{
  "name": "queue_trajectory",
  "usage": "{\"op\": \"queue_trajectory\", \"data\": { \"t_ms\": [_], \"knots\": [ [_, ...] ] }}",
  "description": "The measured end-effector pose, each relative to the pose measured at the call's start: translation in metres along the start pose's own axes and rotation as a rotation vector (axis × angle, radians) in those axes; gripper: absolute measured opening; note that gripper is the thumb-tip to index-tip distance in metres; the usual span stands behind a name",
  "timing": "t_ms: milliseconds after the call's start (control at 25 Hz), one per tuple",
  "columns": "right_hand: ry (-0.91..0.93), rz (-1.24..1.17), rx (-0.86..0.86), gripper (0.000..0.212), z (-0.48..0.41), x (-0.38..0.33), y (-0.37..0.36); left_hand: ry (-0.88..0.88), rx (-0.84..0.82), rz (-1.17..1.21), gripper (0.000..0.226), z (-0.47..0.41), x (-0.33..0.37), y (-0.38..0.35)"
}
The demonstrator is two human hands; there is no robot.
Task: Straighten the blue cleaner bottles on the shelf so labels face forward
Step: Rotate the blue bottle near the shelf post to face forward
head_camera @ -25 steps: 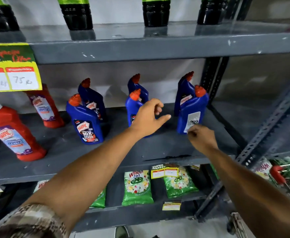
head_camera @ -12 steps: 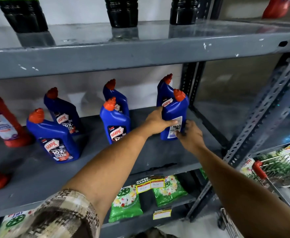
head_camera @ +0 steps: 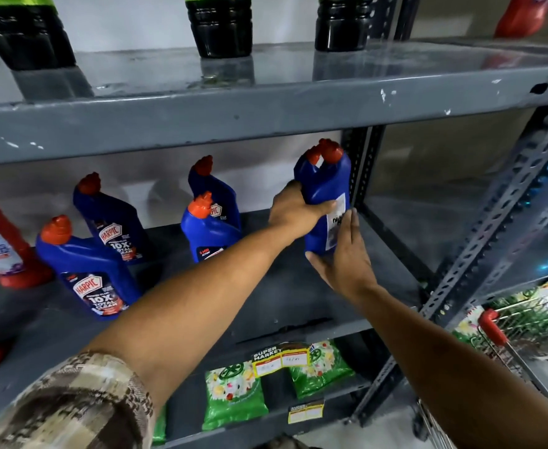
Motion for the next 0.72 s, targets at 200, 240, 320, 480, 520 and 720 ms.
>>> {"op": "queue_trajectory", "data": {
  "t_ms": [200,240,320,480,520,720],
  "knots": [
    [-0.082,-0.147,0.225,0.085,-0.02,-0.02,0.019,0.171,-0.069,0.259,0.03,0.015,0.018,0.003],
    [-0.059,-0.161,0.242,0.071,-0.022,-0.018,0.024,0.163,-0.17,0.302,0.021,0.014,0.019,0.007],
    [-0.021,-0.22,0.214,0.049,-0.025,-0.009,0.033,0.081,-0.288,0.304,0.011,0.01,0.017,0.02],
    [-0.067,-0.394,0.017,0.06,-0.019,0.007,0.032,-0.073,-0.079,0.114,0.069,0.0,0.002,0.035],
    [-0.061,-0.415,-0.022,0.063,-0.018,0.009,0.029,-0.106,-0.129,0.164,0.074,0.0,-0.001,0.035],
    [-0.077,-0.394,-0.139,0.065,-0.016,0.015,0.023,-0.093,-0.113,0.065,0.067,0.006,-0.012,0.016]
  ]
}}
Point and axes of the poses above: each hand's wrist, its own z-axis away from the middle knuckle, its own y-axis out of the back of the hand, x = y × z, the point moved 1 cm from there along -z, towards the middle knuckle, and after that the axes turned 6 degrees about y, right-handed, at the moved point
